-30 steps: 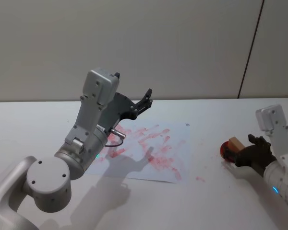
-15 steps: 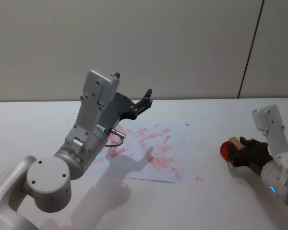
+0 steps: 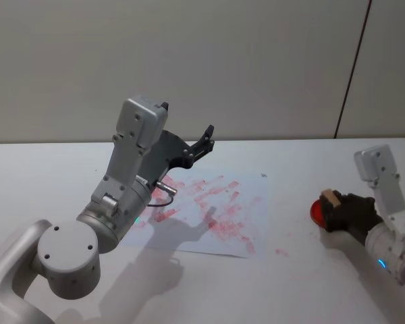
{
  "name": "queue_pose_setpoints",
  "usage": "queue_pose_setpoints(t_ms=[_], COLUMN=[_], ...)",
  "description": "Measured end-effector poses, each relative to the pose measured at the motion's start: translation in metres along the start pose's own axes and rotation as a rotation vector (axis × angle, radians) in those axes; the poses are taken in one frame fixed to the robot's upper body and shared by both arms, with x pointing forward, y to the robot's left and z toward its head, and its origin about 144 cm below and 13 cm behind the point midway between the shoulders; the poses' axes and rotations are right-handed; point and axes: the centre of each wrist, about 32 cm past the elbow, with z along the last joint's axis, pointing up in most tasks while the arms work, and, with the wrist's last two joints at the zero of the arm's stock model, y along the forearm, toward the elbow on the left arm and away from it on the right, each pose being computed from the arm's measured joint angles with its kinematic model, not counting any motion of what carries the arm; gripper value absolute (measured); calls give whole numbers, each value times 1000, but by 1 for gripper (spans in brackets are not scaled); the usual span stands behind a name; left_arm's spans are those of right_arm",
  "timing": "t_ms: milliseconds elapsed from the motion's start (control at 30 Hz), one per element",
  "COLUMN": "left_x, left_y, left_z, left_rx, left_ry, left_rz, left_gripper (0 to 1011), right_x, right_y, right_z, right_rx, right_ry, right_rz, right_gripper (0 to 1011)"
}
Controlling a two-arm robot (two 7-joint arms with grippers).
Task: Use the one hand to pick up the stamp and affix it onto the A4 paper.
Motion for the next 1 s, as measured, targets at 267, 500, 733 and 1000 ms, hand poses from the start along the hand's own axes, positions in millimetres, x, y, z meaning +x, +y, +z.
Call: queue_pose_setpoints(t_ms=[267, 500, 733, 1000], left_x=[0, 0, 0, 0], left_y=[0, 0, 0, 0], left_z=[0, 0, 0, 0], left_rx=[0, 0, 0, 0], left_ry=[0, 0, 0, 0], left_rz=[0, 0, 0, 0], left_gripper=[1002, 1001, 1001, 1001], right_x=[-3, -13, -29, -48], right_y=[-2, -2, 1, 9], right_z=[16, 40, 55, 57], right_rx=[83, 186, 237, 208], right_ry=[30, 72, 95, 77], right_rz=[32, 102, 188, 280], right_gripper=[219, 218, 219, 219])
